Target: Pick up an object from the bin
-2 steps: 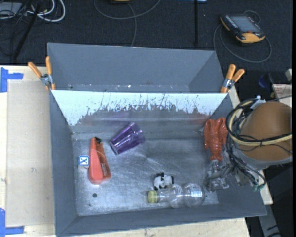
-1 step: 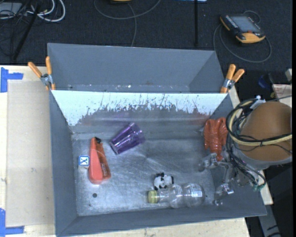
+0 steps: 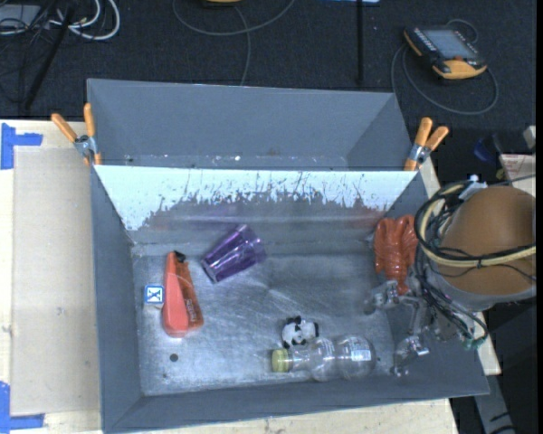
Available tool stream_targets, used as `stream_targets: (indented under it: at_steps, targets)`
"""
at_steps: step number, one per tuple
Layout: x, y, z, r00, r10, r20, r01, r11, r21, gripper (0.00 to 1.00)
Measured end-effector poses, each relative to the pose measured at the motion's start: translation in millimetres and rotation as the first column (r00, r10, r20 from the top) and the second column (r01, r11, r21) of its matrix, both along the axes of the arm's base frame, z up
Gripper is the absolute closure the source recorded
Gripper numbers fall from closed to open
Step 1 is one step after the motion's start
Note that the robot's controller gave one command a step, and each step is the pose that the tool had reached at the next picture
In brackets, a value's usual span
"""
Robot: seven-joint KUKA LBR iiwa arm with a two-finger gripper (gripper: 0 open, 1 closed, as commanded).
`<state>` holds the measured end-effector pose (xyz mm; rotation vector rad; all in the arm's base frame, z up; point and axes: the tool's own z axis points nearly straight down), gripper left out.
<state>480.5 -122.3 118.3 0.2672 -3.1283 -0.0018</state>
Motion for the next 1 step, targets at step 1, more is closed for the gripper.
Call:
stream_targets:
  at_steps: [1]
  targets:
    - [-3.5,40.3,-34.2,0.999,-0.046,0.004,0.046,0.999,-0.001,0.0]
